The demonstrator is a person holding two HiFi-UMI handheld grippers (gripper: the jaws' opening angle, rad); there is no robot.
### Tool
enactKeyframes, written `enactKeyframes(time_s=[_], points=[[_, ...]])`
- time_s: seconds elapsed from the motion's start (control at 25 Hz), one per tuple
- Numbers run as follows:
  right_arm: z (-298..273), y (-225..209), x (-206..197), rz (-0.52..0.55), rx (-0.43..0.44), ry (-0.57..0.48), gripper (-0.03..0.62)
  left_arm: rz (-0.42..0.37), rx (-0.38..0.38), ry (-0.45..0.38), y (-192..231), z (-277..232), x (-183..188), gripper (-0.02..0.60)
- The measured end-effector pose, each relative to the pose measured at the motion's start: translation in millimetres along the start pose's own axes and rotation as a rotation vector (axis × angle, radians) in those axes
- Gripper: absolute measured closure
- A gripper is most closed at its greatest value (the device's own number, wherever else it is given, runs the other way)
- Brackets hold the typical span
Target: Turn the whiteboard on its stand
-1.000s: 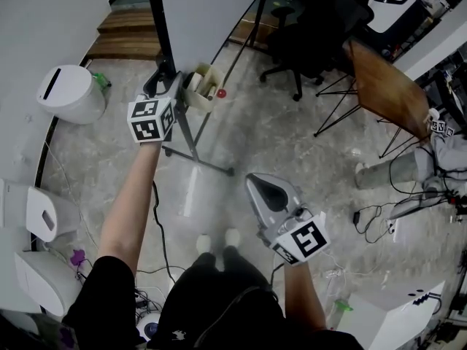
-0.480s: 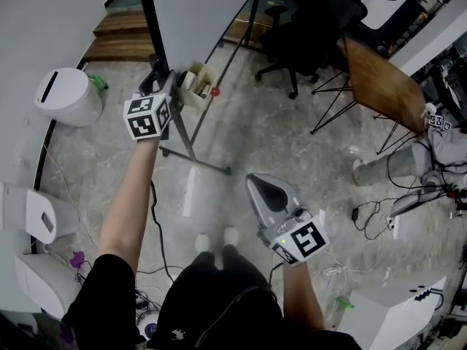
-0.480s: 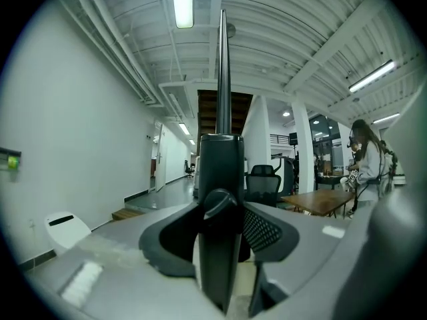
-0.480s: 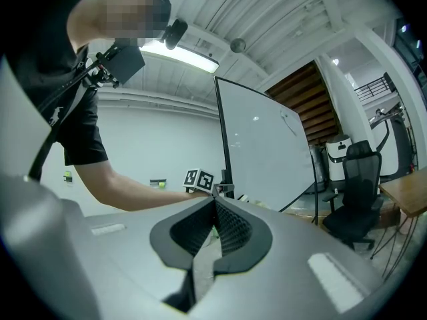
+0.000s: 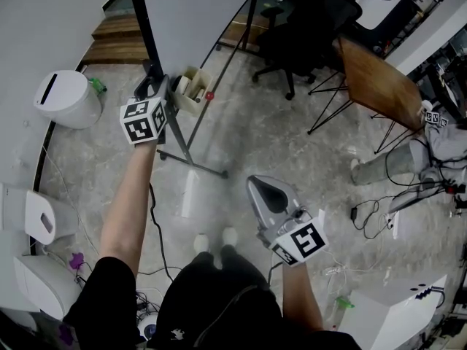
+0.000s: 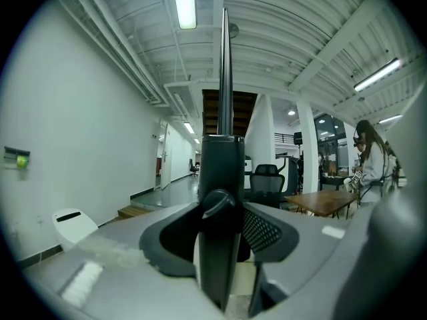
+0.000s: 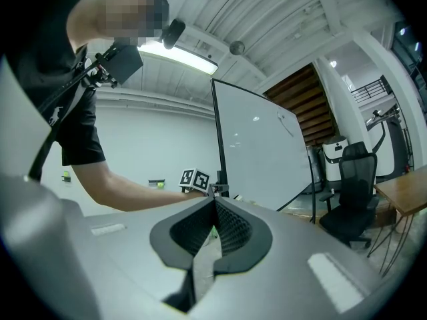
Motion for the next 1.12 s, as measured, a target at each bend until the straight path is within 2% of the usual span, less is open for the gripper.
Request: enactKeyframes(time_s=[0.88, 1.12], points=[[14, 32, 4, 0.008, 0.022, -0.029, 0.589, 0.066, 0.028, 0.021, -12, 70, -6, 0.390], [19, 49, -5, 0.009, 0.035, -0.040, 0.588, 0.057, 0.032, 0.023, -12, 98, -16, 0.390]])
Point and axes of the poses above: the fingertips, and each gripper's own axes: z backward along the fingers, y to its left, x out of its top, the point moved 8 cm from there along z, backward along the fingers, and after that the axes turned 1 degree about z, right-handed, at the moved point
